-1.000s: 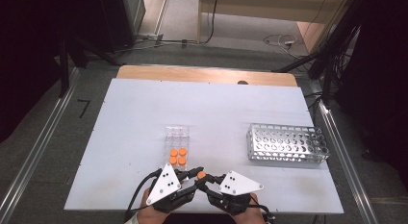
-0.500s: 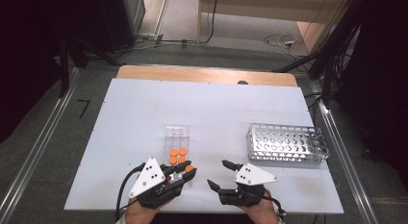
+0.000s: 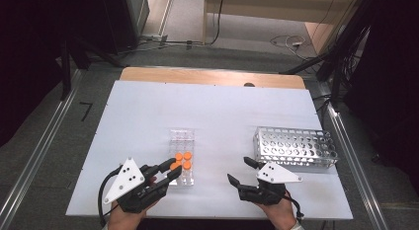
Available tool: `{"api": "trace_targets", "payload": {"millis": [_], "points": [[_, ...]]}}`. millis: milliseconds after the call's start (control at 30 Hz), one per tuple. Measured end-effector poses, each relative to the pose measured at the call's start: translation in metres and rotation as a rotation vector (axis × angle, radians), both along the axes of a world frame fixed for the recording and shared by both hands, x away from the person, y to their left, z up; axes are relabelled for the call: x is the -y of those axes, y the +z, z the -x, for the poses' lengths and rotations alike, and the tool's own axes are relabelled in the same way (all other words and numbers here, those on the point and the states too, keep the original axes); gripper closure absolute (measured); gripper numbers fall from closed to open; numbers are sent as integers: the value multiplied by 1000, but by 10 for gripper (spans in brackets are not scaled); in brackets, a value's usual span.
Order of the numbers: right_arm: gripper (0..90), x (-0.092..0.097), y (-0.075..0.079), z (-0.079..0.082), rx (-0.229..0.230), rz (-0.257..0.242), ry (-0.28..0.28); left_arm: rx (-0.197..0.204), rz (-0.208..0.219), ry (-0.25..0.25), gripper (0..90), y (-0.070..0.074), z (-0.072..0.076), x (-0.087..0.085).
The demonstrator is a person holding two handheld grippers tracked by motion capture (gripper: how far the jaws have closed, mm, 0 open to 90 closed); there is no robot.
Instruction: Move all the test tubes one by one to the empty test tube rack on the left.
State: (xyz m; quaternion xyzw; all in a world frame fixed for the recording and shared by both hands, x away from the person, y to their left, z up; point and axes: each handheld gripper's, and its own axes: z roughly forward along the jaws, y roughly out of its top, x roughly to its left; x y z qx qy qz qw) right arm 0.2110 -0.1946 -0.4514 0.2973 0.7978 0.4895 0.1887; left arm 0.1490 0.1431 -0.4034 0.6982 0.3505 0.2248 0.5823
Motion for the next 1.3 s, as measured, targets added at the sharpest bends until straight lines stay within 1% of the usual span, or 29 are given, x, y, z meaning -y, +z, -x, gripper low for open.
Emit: {"api": "trace_targets", "payload": {"millis": [133, 300, 467, 533, 667, 767, 967, 1200, 1300], "points": [[245, 0, -1, -1, 0, 4, -6, 15, -8, 40, 701, 4, 1, -8], [246, 0, -1, -1, -2, 2, -8, 51, -42, 100, 701, 3, 0, -11], [248, 1, -1, -2, -1, 3, -8, 73, -47, 129, 701, -1, -3, -10], [249, 0, -1, -2, -4, 5, -12, 77, -53, 131, 701, -5, -6, -10], [256, 0, -2, -2, -5, 4, -17, 70, -49, 139, 700, -12, -12, -10], [257, 1, -1, -2, -4, 2, -19, 66, -47, 139, 701, -13, -14, -10], [257, 1, -2, -3, -5, 3, -20, 55, -55, 131, 700, -16, -16, -8], [258, 1, -2, -3, -5, 4, -21, 24, -67, 126, 699, -23, -19, -6], [261, 2, -2, -3, -3, 2, -20, 15, -61, 127, 699, -24, -20, -6]]}}
